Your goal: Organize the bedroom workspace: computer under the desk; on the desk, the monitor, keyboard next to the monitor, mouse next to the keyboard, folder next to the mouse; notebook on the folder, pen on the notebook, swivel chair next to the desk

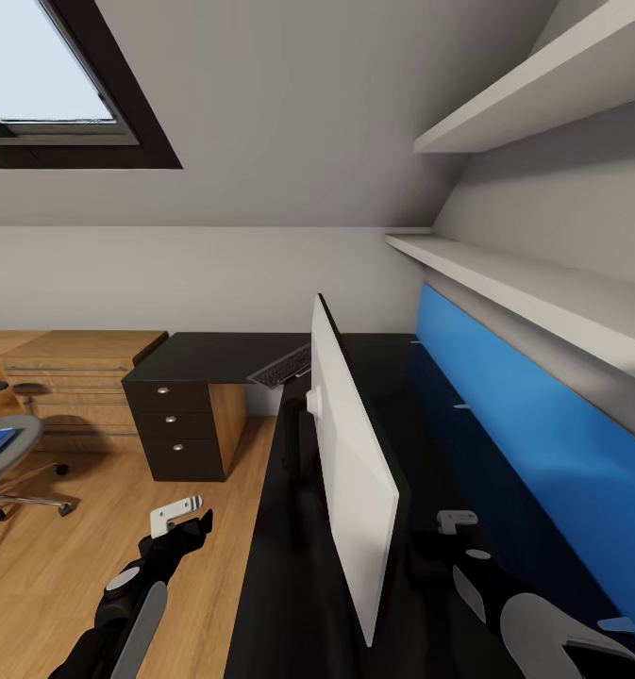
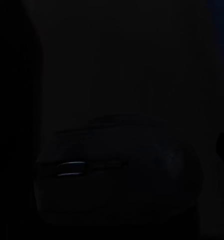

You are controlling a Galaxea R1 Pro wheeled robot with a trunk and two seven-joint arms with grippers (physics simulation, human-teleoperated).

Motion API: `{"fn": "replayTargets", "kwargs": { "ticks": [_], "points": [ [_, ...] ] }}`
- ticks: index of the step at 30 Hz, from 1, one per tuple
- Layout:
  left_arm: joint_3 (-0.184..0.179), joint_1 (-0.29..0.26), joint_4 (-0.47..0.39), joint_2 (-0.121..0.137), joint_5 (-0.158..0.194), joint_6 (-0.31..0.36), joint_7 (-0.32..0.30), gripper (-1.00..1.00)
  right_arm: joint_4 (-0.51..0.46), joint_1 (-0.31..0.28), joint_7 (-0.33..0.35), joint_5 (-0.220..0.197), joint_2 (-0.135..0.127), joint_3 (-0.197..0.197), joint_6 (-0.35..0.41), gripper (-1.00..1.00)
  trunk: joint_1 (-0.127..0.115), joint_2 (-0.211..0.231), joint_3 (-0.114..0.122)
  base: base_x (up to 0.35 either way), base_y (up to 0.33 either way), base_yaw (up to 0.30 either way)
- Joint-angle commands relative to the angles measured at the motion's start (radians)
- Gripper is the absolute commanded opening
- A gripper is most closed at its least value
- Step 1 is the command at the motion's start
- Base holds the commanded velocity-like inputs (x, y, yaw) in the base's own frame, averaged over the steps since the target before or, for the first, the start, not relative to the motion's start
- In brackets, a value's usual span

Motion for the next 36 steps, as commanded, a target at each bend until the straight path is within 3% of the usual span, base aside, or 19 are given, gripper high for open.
{"fn": "replayTargets", "kwargs": {
  "ticks": [1, 5, 11, 23, 28, 34, 35, 36],
  "points": [
    [-0.001, -0.001, -0.001, 0.000, 0.011, 0.004, 0.007, 1.00, 0.001, -0.001, 0.004, 0.010, 0.000, -0.009, -0.001, 1.00, 0.000, -0.001, -0.001, 0.000, 0.000, 0.000],
    [-0.001, -0.001, -0.001, 0.000, 0.011, 0.004, 0.007, 1.00, 0.000, -0.001, 0.003, 0.010, 0.000, -0.009, 0.029, 1.00, 0.000, -0.001, -0.001, 0.000, 0.000, 0.000],
    [-0.001, -0.001, -0.001, 0.000, 0.011, 0.004, 0.007, 1.00, 0.000, -0.001, 0.002, 0.010, 0.000, -0.009, 0.035, 1.00, 0.023, -0.043, -0.020, 0.000, 0.000, 0.000],
    [-0.001, -0.001, -0.001, 0.000, 0.011, 0.004, 0.007, 1.00, -0.001, -0.001, 0.002, 0.010, 0.000, -0.009, 0.036, 1.00, 0.023, -0.043, -0.020, 0.000, 0.000, 0.000],
    [-0.001, -0.001, -0.002, 0.000, 0.011, 0.004, 0.007, 1.00, -0.001, -0.001, 0.002, 0.010, 0.000, -0.009, 0.036, 1.00, 0.042, -0.078, -0.036, 0.000, 0.000, 0.000],
    [-0.001, -0.001, -0.002, 0.000, 0.011, 0.004, 0.007, 1.00, -0.001, -0.001, 0.002, 0.010, 0.000, -0.009, 0.037, 1.00, 0.042, -0.078, -0.036, 0.000, 0.000, 0.000],
    [-0.001, -0.001, -0.002, 0.000, 0.011, 0.004, 0.007, 1.00, -0.001, -0.001, 0.002, 0.010, 0.000, -0.010, 0.037, -1.00, 0.042, -0.078, -0.036, 0.000, 0.000, 0.000],
    [-0.001, -0.001, -0.002, 0.000, 0.011, 0.004, 0.007, 1.00, -0.001, -0.001, 0.002, 0.010, 0.000, -0.010, 0.036, -1.00, 0.042, -0.078, -0.036, 0.000, 0.000, 0.000]
  ]
}}
